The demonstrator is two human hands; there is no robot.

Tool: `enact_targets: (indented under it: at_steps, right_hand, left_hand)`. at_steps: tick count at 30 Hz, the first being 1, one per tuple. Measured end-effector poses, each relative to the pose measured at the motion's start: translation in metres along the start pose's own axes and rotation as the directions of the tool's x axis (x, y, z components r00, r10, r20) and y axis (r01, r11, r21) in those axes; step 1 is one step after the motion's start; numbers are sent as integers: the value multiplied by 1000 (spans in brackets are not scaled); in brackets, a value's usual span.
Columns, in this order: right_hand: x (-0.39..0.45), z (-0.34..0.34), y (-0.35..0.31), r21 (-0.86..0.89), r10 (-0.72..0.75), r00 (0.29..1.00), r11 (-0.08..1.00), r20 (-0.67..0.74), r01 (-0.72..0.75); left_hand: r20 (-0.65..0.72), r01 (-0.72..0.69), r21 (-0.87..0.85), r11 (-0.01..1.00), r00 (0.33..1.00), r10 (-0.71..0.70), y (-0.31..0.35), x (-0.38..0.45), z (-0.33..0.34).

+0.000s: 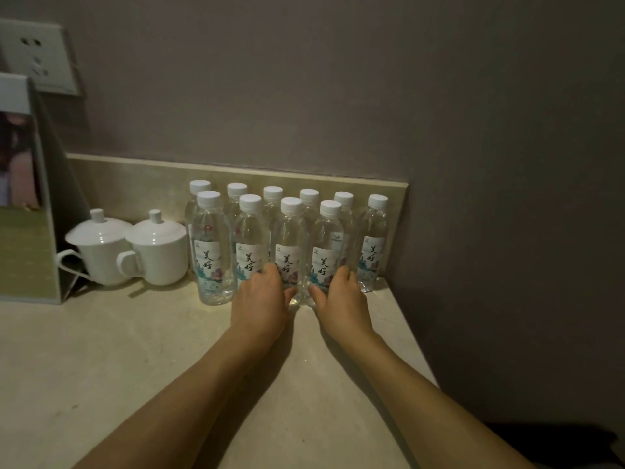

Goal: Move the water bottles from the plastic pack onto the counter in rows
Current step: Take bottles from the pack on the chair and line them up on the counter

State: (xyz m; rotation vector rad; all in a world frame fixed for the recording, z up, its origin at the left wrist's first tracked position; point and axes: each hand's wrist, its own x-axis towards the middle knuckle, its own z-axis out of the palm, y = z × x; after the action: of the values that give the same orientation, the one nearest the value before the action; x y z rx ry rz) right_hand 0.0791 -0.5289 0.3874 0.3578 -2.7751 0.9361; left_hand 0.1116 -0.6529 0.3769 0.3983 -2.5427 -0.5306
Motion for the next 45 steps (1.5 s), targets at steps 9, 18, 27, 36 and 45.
enact_targets:
  at_steps: [9, 18, 27, 36, 45]
  right_hand:
    - [-1, -3, -3, 47, 87, 995, 995, 45, -89]
    - [2, -2, -2, -23, 77, 995, 997, 62, -75]
    - [5, -2, 3, -5, 57, 995, 998, 80, -57]
    - [-14, -37, 17, 171, 39, 994, 985, -102, -21]
    - [-49, -140, 98, 305, 2, 904, 942, -428, 142]
  left_hand:
    - [26, 17, -106, 994, 1000, -15, 1, -5, -8]
    - [57, 8, -112, 994, 998, -1, -1, -5, -13]
    - [88, 12, -127, 992, 996, -1, -1, -7, -17]
    - [109, 11, -340, 940, 994, 27, 34, -23, -16]
    - [30, -142, -532, 835, 982, 186, 159, -62, -11]
